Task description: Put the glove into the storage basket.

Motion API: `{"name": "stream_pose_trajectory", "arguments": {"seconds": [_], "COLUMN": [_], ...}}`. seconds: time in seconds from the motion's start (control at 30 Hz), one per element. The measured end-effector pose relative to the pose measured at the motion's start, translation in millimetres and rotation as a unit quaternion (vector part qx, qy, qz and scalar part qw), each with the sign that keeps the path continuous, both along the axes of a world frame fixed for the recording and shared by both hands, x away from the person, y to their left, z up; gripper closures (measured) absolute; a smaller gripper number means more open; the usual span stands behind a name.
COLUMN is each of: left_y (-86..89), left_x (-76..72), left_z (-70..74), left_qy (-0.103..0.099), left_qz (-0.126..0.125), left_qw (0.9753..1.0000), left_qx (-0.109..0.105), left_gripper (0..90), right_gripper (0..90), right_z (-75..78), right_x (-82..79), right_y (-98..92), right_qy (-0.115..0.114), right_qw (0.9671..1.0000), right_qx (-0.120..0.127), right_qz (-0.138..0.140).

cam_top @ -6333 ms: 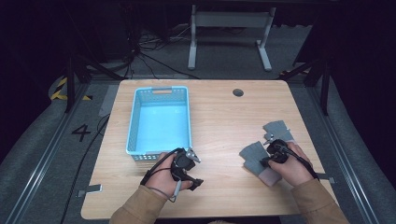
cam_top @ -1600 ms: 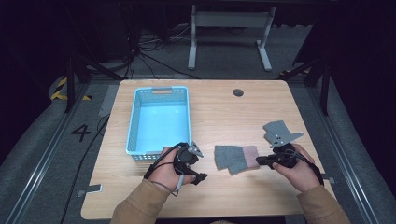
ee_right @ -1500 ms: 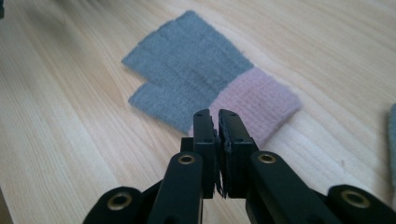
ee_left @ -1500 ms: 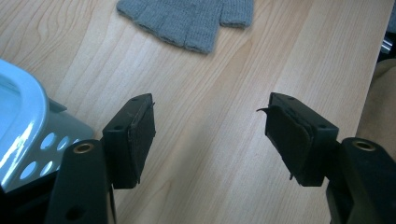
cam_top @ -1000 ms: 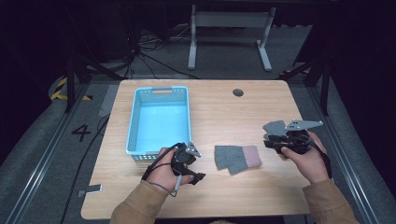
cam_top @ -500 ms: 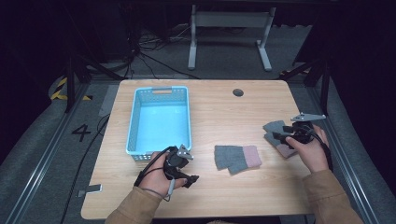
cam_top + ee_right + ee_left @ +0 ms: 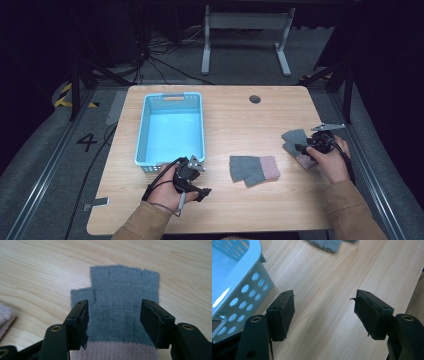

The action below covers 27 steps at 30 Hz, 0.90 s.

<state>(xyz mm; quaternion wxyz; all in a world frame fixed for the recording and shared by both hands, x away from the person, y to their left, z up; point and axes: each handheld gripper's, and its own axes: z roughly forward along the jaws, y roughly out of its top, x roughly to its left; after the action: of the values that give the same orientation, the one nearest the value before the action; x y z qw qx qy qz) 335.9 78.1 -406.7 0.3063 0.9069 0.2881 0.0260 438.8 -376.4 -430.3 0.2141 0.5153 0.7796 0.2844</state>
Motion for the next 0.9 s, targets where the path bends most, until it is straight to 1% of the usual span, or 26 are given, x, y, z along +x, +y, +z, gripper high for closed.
{"name": "stream_pose_trajectory", "arguments": {"seconds": [0.07,0.1,0.2,0.3,0.4,0.53,0.57,0.6,0.63,0.67,0.7,0.73,0.83,0.9], "left_y": [-0.3,-0.3,-0.3,-0.5,-0.8,-1.2,-1.5,-1.5,-1.7,-1.9,-2.4,-2.4,-2.9,-2.9], "left_x": [0.2,0.2,0.0,0.0,0.1,0.1,0.0,0.0,0.1,0.2,0.1,0.1,0.2,0.2], "left_z": [-0.5,-0.6,-0.3,-0.5,-0.9,-0.9,-1.1,-1.1,-1.2,-1.3,-1.7,-1.7,-2.2,-2.4], "left_qy": [0.002,0.001,0.001,0.002,0.002,0.001,0.002,0.002,0.001,0.002,0.003,0.003,0.003,0.003], "left_qz": [-0.001,0.000,-0.001,-0.001,-0.001,-0.001,-0.002,-0.002,-0.002,-0.002,-0.002,-0.002,-0.003,-0.003], "left_qw": [1.0000,1.0000,1.0000,1.0000,1.0000,1.0000,1.0000,1.0000,1.0000,1.0000,1.0000,1.0000,1.0000,1.0000], "left_qx": [0.001,0.002,0.001,0.002,0.002,0.002,0.001,0.001,0.001,0.002,0.002,0.002,0.002,0.002], "left_gripper": [33.4,33.4,33.4,33.4,33.3,33.3,33.2,33.2,33.3,33.3,33.3,33.3,33.2,33.2], "right_gripper": [40.8,40.8,40.8,41.0,44.3,54.5,58.8,58.8,66.4,66.4,72.4,72.4,78.5,79.6], "right_z": [-3.1,-5.5,-8.0,-10.9,-12.7,-12.5,-12.4,-12.4,-12.0,-12.0,-11.5,-11.5,-10.7,-10.2], "right_x": [0.8,1.7,2.6,3.3,3.3,1.7,1.2,1.2,0.5,0.5,0.1,0.1,-0.1,-0.3], "right_y": [0.9,1.4,1.7,1.6,1.5,3.5,4.2,4.2,4.5,4.5,4.5,4.5,4.4,4.5], "right_qy": [0.005,0.007,0.011,0.016,0.017,0.022,0.021,0.021,0.021,0.021,0.023,0.023,0.028,0.029], "right_qw": [0.9999,0.9998,0.9997,0.9996,0.9997,0.9997,0.9997,0.9997,0.9997,0.9997,0.9996,0.9996,0.9995,0.9995], "right_qx": [-0.009,-0.018,-0.022,-0.019,-0.016,-0.009,-0.010,-0.010,-0.011,-0.011,-0.011,-0.011,-0.011,-0.011], "right_qz": [-0.004,-0.006,-0.006,-0.011,-0.011,-0.009,-0.008,-0.008,-0.008,-0.008,-0.008,-0.008,-0.004,-0.003]}}
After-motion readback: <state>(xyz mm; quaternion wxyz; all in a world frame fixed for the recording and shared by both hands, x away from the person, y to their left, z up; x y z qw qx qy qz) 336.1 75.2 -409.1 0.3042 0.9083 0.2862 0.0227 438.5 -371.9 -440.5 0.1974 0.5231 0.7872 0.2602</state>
